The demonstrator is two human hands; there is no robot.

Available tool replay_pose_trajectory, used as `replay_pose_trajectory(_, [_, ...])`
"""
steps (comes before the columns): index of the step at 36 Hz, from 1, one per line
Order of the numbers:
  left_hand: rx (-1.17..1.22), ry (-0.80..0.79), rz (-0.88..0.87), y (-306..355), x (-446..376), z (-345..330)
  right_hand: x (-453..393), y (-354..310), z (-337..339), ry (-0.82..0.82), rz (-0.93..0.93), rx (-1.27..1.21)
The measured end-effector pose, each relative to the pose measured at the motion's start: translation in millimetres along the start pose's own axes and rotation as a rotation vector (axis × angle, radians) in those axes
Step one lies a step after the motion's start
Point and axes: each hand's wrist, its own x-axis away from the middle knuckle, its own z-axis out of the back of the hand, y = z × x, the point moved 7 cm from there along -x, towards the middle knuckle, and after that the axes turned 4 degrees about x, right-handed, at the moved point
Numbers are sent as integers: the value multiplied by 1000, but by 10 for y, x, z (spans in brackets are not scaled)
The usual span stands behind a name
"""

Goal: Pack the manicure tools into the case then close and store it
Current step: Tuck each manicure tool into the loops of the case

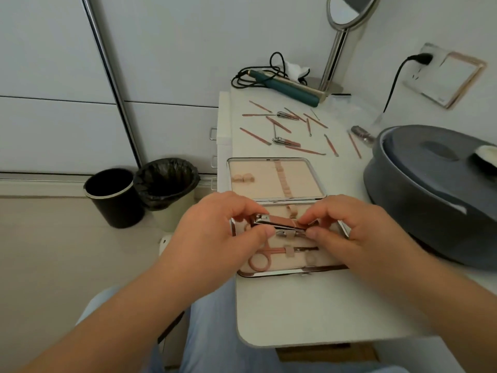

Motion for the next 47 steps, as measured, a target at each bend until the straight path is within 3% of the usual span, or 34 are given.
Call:
replay_pose_trajectory(10, [-137, -39, -29, 24, -120, 22, -69, 48, -27, -21, 41, 43])
replay_pose_trajectory(14, [-181, 32, -48, 10, -215, 142, -106, 124, 67, 101, 4, 9])
replay_pose_trajectory(18, [-230, 1, -42, -74, -287, 172, -99, 319, 85, 201, -77, -29])
replay_pose_trajectory(47, [-415, -138, -115, 17, -536, -253, -174, 399, -136, 109, -112, -16])
